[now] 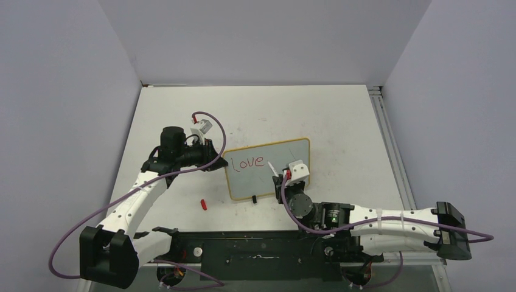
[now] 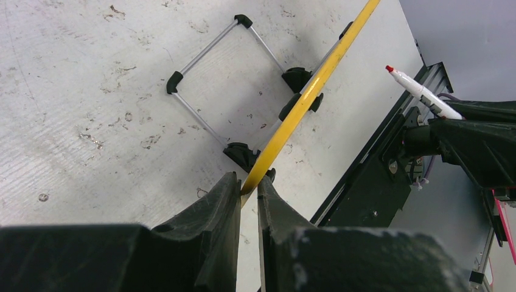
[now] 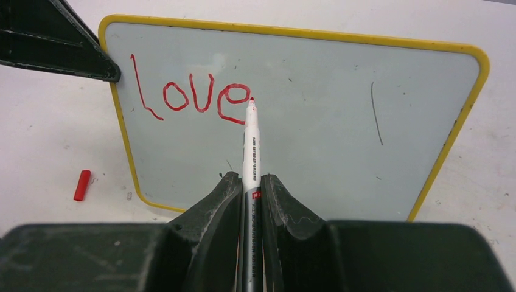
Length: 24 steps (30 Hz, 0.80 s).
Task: Write a sentence on the whiteboard
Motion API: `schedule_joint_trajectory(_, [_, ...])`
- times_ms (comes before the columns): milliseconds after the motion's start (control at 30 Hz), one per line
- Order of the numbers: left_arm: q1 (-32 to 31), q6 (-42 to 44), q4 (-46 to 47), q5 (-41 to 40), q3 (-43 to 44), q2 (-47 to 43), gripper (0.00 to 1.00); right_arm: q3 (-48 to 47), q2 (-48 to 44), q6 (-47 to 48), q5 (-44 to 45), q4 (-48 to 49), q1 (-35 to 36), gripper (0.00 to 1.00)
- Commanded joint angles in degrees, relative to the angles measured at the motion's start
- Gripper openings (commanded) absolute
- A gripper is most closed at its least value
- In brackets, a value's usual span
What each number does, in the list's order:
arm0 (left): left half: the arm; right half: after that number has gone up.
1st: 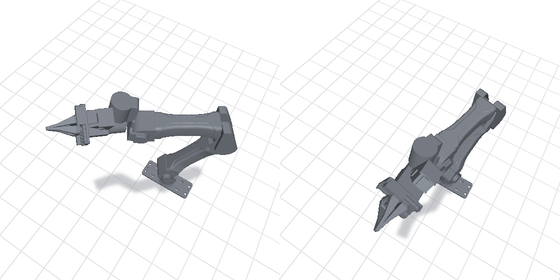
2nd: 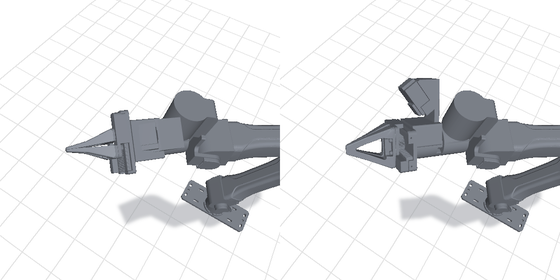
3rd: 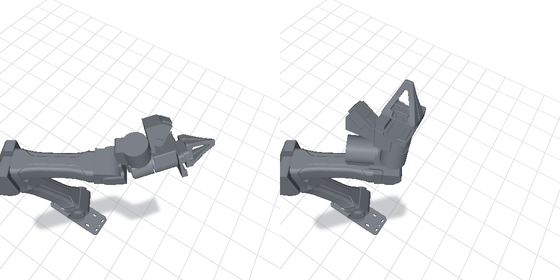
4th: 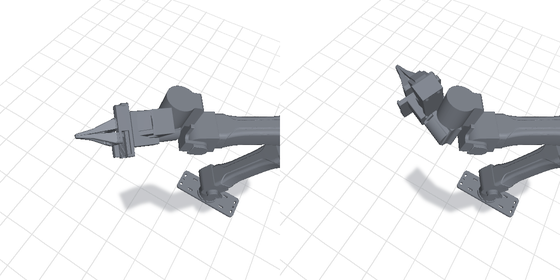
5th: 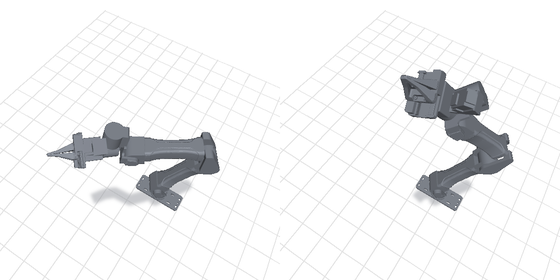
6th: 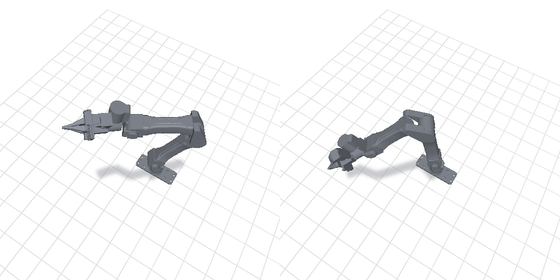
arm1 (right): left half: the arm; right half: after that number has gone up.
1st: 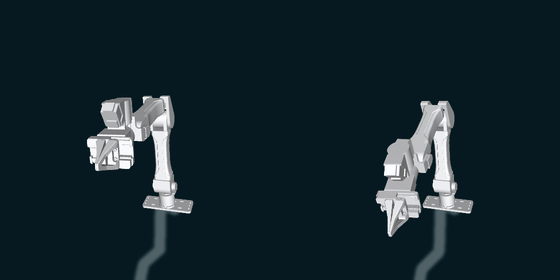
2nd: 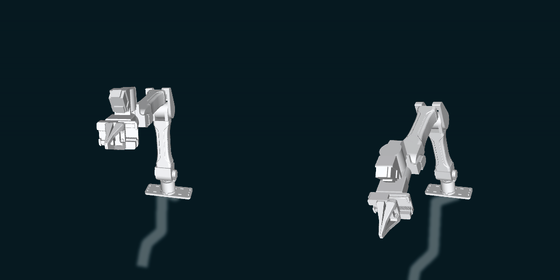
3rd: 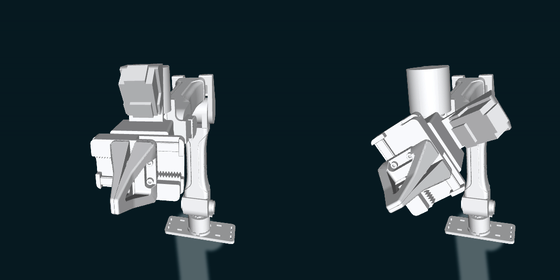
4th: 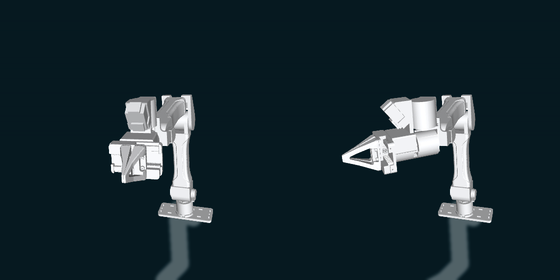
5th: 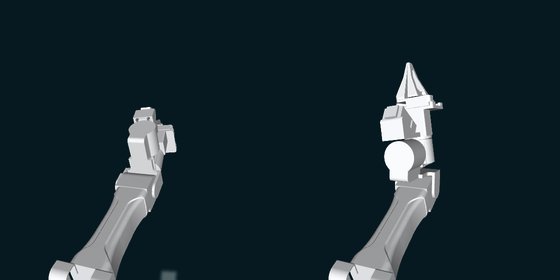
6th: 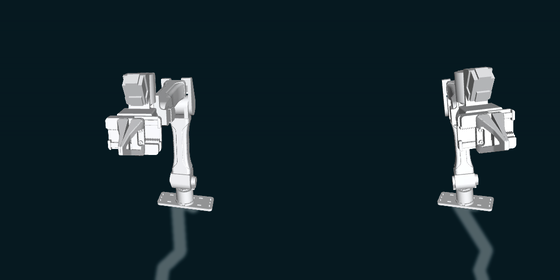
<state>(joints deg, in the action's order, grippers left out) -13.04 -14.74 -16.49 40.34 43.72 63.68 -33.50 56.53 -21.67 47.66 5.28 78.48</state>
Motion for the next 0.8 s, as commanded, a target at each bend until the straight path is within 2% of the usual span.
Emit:
schedule_joint_trajectory(0, [0.09, 0.15, 0.24, -0.55, 1.14, -1.48, 0.11, -3.44, -1.94, 1.43, 3.36, -3.77, 0.19, 0.05])
schedule_joint_trajectory(133, [0.04, 0.15, 0.25, -0.61, 1.18, -1.60, 0.10, -3.15, -3.09, 3.45, 2.19, -3.20, -1.86, 0.05])
schedule_joint_trajectory(367, [0.05, 0.18, 0.15, -0.70, 1.02, -1.86, 0.11, -1.04, -4.93, 6.11, -4.75, 0.78, -8.86, 0.05])
schedule_joint_trajectory(767, [0.05, 0.41, 0.06, -0.79, 1.25, -1.10, 0.10, -0.85, -2.66, 8.34, -7.51, 4.48, -10.97, 0.05])
